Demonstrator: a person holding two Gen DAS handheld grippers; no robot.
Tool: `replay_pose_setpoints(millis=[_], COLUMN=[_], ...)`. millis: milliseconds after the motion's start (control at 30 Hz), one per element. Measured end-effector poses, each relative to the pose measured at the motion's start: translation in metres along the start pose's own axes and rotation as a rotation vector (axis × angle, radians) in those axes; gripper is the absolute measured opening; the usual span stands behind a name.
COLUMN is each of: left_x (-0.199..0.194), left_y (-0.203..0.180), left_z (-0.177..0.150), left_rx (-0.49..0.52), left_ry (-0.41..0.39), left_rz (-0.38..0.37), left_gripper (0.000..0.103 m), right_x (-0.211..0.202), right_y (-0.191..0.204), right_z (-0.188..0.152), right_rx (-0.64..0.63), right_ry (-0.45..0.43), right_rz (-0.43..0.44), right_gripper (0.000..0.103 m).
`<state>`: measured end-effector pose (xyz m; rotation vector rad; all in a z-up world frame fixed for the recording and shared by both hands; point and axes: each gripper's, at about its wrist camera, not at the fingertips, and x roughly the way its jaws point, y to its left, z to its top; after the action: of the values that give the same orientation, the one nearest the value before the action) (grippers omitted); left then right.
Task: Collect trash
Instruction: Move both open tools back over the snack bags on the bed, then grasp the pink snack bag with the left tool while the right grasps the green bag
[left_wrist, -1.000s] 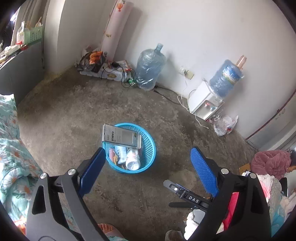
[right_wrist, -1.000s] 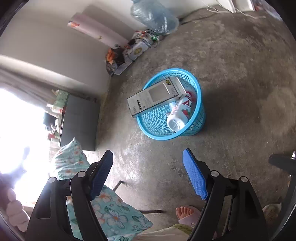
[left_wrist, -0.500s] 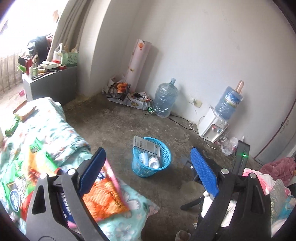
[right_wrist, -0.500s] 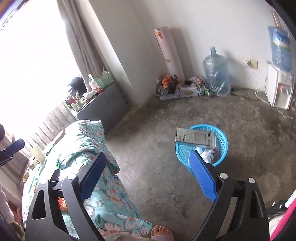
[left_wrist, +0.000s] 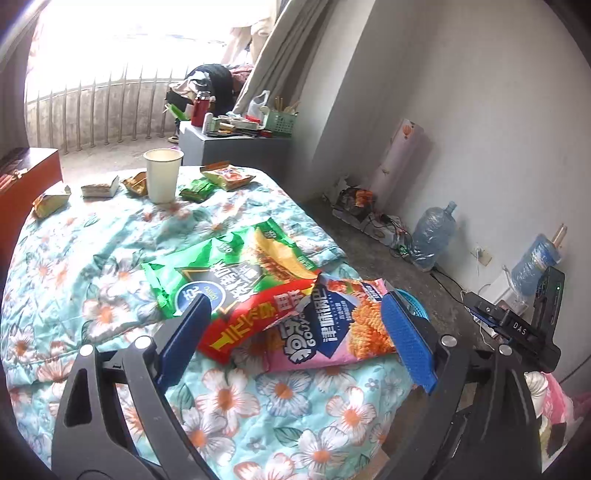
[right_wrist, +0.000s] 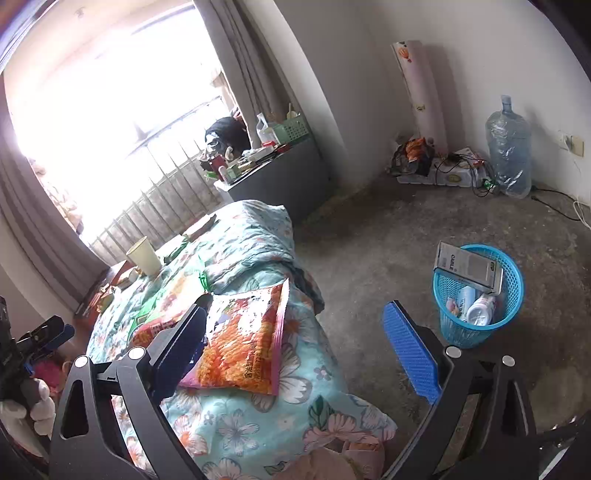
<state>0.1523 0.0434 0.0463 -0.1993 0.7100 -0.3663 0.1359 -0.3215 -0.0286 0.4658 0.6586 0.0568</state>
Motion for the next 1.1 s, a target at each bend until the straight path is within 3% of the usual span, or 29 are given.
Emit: replay_pose_setpoints(millis=[167, 333, 567, 667, 733, 900, 933, 1000, 1100], left_x=[-0.006, 0.004, 0.023, 0.032, 0.039, 0.063, 0.071, 0.088, 0.110], left_y=[0.035, 0.039, 0.048, 0.059, 0.068, 0.095, 0.100, 0.107, 0.116], left_z=[-0.015, -0.021, -0.024, -0.023, -0.018, 0.000, 0.002, 0.004, -0.001], left_rx=[-0.084, -0.036, -0.048, -0.080, -0.090, -0.127, -0.128, -0.133, -0.144], left_ry=[0.002, 0.024, 0.040, 0.060, 0.060, 0.058, 0.074, 0.131, 0.212], left_rz=[0.054, 0.085, 0.101, 0.151, 0.199, 0.267, 0.271, 0.272, 0.246], left_gripper=[0.089, 0.089, 0.089, 0.089, 0.083, 0.066, 0.064, 0.050, 0.041], right_x=[0.023, 0.037, 0.067, 0.100, 0.125, 0.176, 0.180, 0.186, 0.194], right_y=[0.018, 0.027, 0.058, 0.081, 0.094, 0.107, 0.109, 0.115, 0.121], right_z=[-0.008, -0.016, -0.022, -0.025, -0.029, -0.045, -0.046, -0.047, -0.048], right_rx=[0.007, 0.035, 0.117, 0.176, 0.213, 0.328, 0.337, 0.349, 0.374], right_ry=[0.096, 0.178, 0.306, 0.390, 0.442, 0.555, 0.558, 0.554, 0.544], right_rz=[0.103, 0.170, 0.399, 0.496, 0.510, 0.451, 0.448, 0.442, 0.435], right_gripper=[0.094, 0.091, 0.084, 0.079, 0.074, 0.069, 0.068, 0.068, 0.064])
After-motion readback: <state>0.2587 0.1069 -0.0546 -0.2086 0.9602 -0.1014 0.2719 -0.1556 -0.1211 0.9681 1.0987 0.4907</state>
